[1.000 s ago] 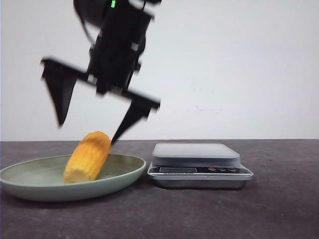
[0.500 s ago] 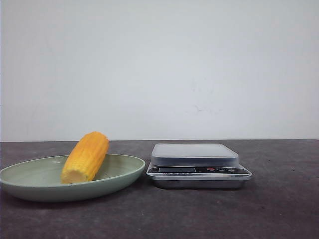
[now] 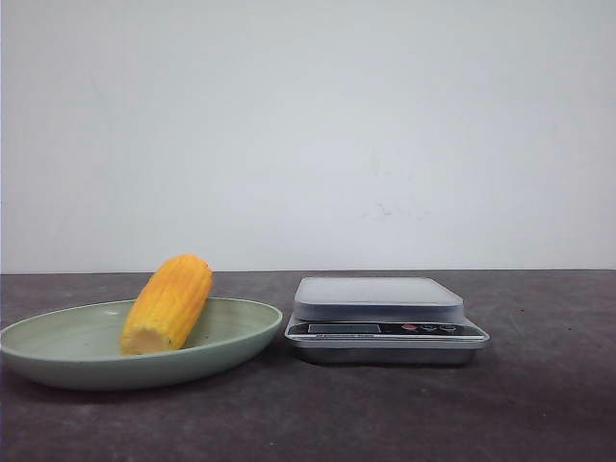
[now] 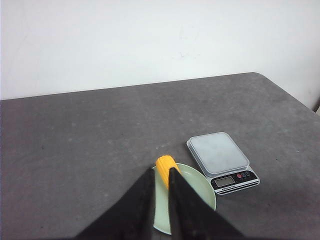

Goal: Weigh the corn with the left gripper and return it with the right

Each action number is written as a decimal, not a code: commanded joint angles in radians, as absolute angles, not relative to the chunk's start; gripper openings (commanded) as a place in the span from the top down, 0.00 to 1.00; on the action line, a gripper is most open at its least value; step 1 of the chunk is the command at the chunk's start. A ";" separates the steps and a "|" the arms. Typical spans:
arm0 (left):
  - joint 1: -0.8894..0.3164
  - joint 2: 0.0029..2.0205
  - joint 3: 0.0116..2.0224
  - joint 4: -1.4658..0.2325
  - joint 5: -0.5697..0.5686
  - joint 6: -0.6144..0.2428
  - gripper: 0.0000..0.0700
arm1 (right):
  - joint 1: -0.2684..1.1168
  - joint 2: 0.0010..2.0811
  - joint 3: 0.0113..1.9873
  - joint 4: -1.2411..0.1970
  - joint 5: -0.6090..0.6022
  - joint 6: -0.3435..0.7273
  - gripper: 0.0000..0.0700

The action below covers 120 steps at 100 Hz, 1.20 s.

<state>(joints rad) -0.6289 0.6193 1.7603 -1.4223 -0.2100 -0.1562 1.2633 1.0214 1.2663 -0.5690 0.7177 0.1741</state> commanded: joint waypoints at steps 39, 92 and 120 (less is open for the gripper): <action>-0.635 0.626 1.777 -1.460 -0.213 -0.192 0.98 | 1.277 0.872 1.068 -0.321 0.550 0.071 0.99; -0.635 0.626 1.777 -1.460 -0.213 -0.192 0.98 | 1.277 0.873 1.068 -0.322 0.549 0.071 0.99; -0.635 0.626 1.779 -1.460 -0.213 -0.192 0.98 | 1.040 0.809 1.051 -0.451 0.439 0.070 0.99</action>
